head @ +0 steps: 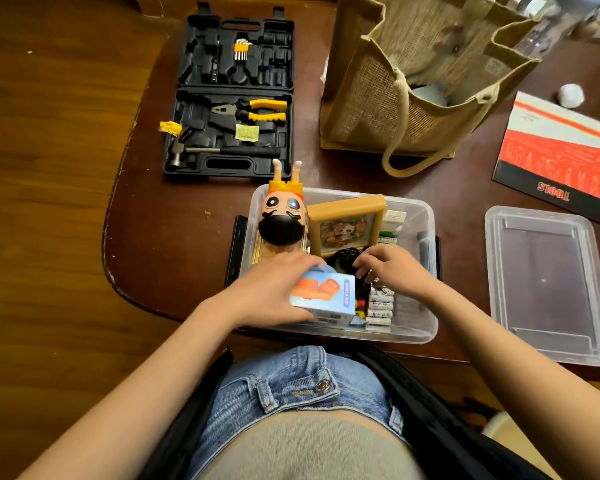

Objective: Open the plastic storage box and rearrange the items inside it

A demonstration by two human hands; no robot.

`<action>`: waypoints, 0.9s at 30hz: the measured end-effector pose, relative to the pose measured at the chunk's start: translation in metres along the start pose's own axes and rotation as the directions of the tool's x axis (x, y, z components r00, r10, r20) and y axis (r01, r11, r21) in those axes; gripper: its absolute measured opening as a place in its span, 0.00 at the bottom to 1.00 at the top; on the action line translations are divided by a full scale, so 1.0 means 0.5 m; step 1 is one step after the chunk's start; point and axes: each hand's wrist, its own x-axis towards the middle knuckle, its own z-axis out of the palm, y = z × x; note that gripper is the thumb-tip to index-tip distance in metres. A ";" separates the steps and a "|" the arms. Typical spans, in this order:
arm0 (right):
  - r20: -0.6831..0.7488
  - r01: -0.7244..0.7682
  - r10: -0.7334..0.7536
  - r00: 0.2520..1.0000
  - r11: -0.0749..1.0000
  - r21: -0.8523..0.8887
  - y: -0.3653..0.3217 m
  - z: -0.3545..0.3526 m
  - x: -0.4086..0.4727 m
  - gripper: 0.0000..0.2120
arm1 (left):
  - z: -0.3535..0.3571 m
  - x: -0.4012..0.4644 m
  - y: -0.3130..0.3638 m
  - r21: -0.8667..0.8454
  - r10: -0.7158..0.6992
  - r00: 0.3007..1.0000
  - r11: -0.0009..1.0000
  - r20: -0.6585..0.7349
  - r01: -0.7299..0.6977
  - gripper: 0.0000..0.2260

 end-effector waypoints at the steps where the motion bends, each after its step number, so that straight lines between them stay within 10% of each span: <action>1: -0.036 -0.001 -0.001 0.999 0.998 -0.058 -0.003 -0.002 0.000 0.12 | 0.008 0.007 0.003 0.060 -0.015 0.999 0.998 0.047 0.012 0.32; 6: -0.312 0.276 -0.365 0.877 0.915 -0.294 -0.052 0.009 -0.009 0.06 | 0.011 0.002 0.002 -0.007 -0.048 0.983 0.999 0.175 0.050 0.25; 9: -0.412 0.361 -0.538 0.735 0.825 -0.435 -0.096 0.006 0.008 0.11 | -0.012 -0.018 -0.004 -0.218 -0.120 0.992 0.970 -0.029 0.111 0.08; 13: -0.254 0.226 -0.483 0.838 0.730 -0.645 -0.117 -0.016 0.048 0.27 | -0.041 -0.023 -0.021 -0.345 -0.327 0.805 0.924 -0.495 0.163 0.05; 16: -0.191 0.186 -0.441 0.877 0.679 -0.710 -0.113 -0.018 0.055 0.20 | -0.055 0.002 -0.033 -0.271 -0.385 0.722 0.922 -0.575 0.276 0.18; 20: -0.197 0.278 -0.508 0.839 0.709 -0.648 -0.103 -0.019 0.026 0.13 | -0.060 0.046 -0.032 -0.161 -0.390 0.802 0.920 -0.452 0.357 0.34; 27: -0.414 0.457 -0.540 0.733 0.841 -0.288 -0.044 -0.065 -0.074 0.17 | -0.047 0.068 -0.032 -0.186 -0.437 0.775 0.899 -0.456 0.397 0.29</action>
